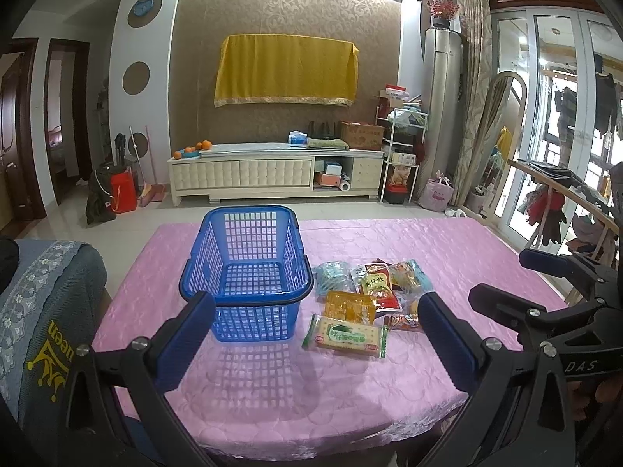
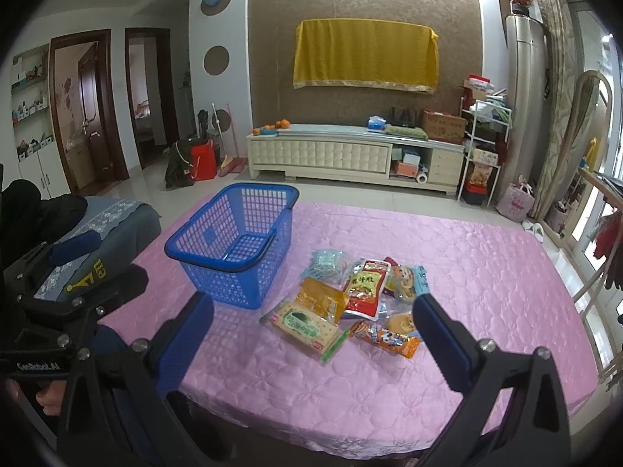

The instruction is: Organize snacks

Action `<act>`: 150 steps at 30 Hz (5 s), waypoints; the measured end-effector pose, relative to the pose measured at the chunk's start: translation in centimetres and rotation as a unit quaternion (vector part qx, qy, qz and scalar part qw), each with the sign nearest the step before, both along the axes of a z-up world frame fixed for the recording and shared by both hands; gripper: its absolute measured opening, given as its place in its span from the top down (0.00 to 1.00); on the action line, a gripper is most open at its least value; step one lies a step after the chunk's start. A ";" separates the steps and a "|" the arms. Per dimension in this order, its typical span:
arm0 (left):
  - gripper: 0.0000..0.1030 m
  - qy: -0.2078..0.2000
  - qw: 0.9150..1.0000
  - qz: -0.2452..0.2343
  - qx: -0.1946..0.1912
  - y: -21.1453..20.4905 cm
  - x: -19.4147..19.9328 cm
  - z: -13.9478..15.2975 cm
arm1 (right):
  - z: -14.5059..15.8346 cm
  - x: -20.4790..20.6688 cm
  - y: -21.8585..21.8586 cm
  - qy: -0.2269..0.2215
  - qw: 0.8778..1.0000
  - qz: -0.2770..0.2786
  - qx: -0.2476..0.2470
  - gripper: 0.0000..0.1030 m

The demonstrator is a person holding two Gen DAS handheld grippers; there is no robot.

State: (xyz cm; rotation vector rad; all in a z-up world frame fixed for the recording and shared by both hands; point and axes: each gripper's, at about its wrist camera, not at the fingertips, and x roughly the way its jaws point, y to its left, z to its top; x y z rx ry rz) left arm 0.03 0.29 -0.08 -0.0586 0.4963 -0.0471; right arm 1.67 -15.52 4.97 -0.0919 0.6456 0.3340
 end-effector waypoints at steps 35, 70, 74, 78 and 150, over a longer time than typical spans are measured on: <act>0.00 0.021 0.999 -0.033 -0.001 -0.8 1.9 0.6 | 0.7 1.2 -0.7 0.007 1.000 0.007 -0.002 0.00; 0.00 0.225 0.971 -0.074 0.034 -10.1 18.8 -12.5 | -15.0 16.4 -11.2 0.186 0.978 0.024 -0.093 0.10; 0.00 0.238 0.968 -0.071 0.036 -10.2 20.0 -13.8 | -16.4 18.4 -10.6 0.197 0.974 0.039 -0.107 0.10; 0.00 0.248 0.966 -0.072 0.035 -10.2 20.5 -14.5 | -18.2 19.5 -9.7 0.228 0.965 0.059 -0.118 0.11; 0.89 0.271 0.958 -0.084 0.047 -15.5 15.6 -11.2 | -10.4 13.3 -9.5 0.194 0.976 0.046 -0.090 0.43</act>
